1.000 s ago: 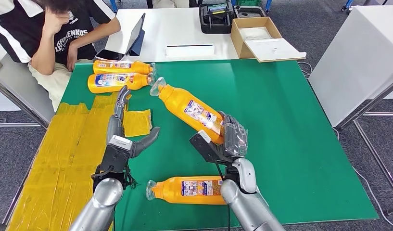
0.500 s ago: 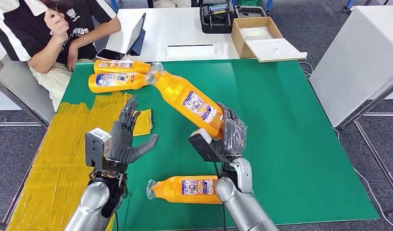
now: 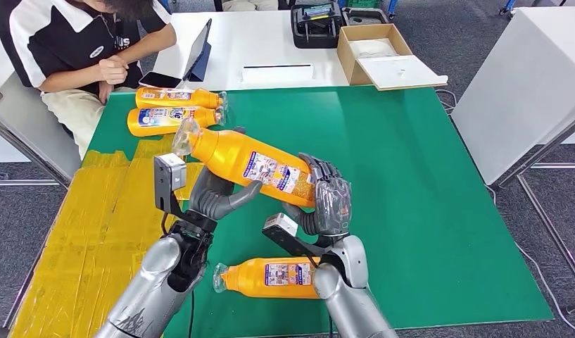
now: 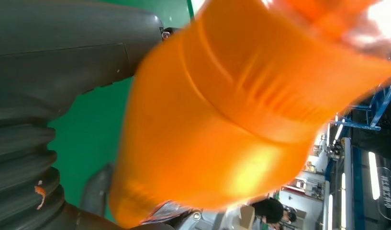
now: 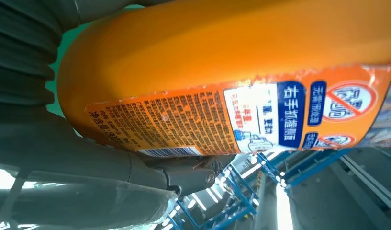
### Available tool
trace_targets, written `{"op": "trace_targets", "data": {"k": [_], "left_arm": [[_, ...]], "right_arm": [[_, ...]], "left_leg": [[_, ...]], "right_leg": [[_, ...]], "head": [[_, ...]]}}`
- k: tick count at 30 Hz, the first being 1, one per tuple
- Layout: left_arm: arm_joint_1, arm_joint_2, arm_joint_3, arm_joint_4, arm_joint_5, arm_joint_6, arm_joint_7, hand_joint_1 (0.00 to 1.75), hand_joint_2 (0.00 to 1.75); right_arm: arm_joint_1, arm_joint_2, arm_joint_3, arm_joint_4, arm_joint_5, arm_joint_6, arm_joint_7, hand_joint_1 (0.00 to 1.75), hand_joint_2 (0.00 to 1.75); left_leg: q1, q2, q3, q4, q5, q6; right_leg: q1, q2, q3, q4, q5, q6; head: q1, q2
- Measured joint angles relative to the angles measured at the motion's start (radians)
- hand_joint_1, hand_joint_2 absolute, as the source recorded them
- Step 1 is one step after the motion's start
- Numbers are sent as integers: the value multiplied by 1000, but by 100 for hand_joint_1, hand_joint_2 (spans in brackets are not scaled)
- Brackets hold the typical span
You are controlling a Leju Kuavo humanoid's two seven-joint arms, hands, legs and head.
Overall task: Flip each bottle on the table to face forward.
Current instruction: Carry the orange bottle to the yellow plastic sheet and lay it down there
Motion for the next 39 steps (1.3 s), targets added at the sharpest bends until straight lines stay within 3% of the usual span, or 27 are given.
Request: {"op": "trace_targets", "data": {"k": [9, 17, 26, 39], "left_arm": [[-24, -22, -15, 72, 24, -6, -12, 0, 175], [-32, -23, -15, 99, 34, -12, -23, 0, 175], [-21, -23, 21, 87, 94, 17, -60, 0, 175], [3, -23, 66, -29, 141, 35, -44, 0, 175]], "right_arm": [[23, 45, -33, -9, 126, 0, 21, 175, 175], [29, 52, -32, -2, 132, 0, 39, 175, 175], [-26, 56, 61, 90, 79, 0, 111, 175, 175], [-107, 67, 154, 176, -35, 0, 126, 175, 175]], "left_leg": [[0, 0, 0, 0, 0, 0], [0, 0, -1, 0, 0, 0], [0, 0, -1, 0, 0, 0], [0, 1, -1, 0, 0, 0]], "right_leg": [[0, 0, -1, 0, 0, 0], [0, 0, -1, 0, 0, 0], [0, 0, -1, 0, 0, 0], [0, 1, -2, 0, 0, 0]], "head": [[0, 0], [0, 0], [0, 0], [0, 0]]}}
